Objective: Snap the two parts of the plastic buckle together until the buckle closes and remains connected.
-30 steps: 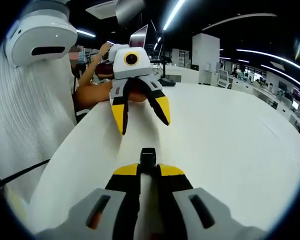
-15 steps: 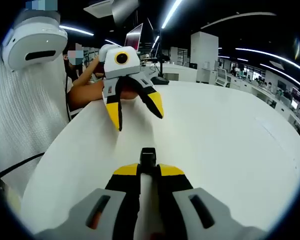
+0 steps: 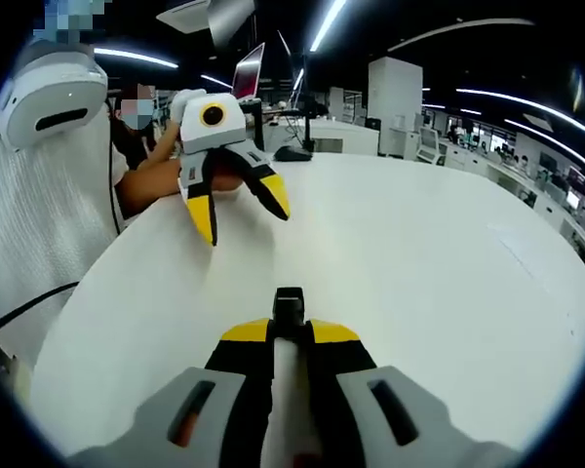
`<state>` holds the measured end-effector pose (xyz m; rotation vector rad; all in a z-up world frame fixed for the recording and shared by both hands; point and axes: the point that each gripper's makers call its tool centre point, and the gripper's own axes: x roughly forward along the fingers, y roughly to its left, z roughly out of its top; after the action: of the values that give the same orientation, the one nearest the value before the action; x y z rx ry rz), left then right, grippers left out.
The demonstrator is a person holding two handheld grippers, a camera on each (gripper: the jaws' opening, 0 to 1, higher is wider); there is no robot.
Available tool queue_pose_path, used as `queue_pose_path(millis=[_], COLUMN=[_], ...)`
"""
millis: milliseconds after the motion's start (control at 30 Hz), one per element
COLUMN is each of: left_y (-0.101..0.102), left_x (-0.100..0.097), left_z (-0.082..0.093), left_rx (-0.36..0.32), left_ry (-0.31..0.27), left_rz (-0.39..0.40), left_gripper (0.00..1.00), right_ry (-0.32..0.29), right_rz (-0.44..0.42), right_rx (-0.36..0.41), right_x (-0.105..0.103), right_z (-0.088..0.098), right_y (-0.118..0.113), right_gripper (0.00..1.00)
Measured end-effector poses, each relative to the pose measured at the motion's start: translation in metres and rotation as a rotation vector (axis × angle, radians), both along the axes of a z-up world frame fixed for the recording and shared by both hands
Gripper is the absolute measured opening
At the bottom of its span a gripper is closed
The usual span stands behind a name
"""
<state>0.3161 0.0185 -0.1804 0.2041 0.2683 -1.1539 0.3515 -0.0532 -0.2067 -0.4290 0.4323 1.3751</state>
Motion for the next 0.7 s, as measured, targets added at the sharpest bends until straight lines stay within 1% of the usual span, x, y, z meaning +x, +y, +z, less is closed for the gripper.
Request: queue_pose_path(millis=[100,300,367,467,700], left_y=[0.003,0.007,0.009,0.014,0.025], left_x=[0.005,0.011,0.015,0.022,0.034], left_z=[-0.001,-0.003,-0.004,0.000,0.003], left_rx=[-0.003,0.010,0.010,-0.009,-0.016], left_ry=[0.011,0.011,0.014,0.020,0.007], left_rz=[0.029,0.065,0.090,0.135,0.209], left_gripper=[0.37,0.37,0.38,0.38,0.37], right_ry=[-0.003,0.000,0.000,-0.003,-0.005], right_rz=[0.001,0.004,0.002,-0.002,-0.002], right_rx=[-0.007,-0.007,-0.007,-0.004,-0.014], right_x=[0.006,0.017,0.023,0.033,0.055], right_z=[0.000,0.002,0.003,0.002,-0.001], right_y=[0.000,0.000,0.000,-0.002,-0.002], right_gripper=[0.12,0.12,0.12,0.12,0.12])
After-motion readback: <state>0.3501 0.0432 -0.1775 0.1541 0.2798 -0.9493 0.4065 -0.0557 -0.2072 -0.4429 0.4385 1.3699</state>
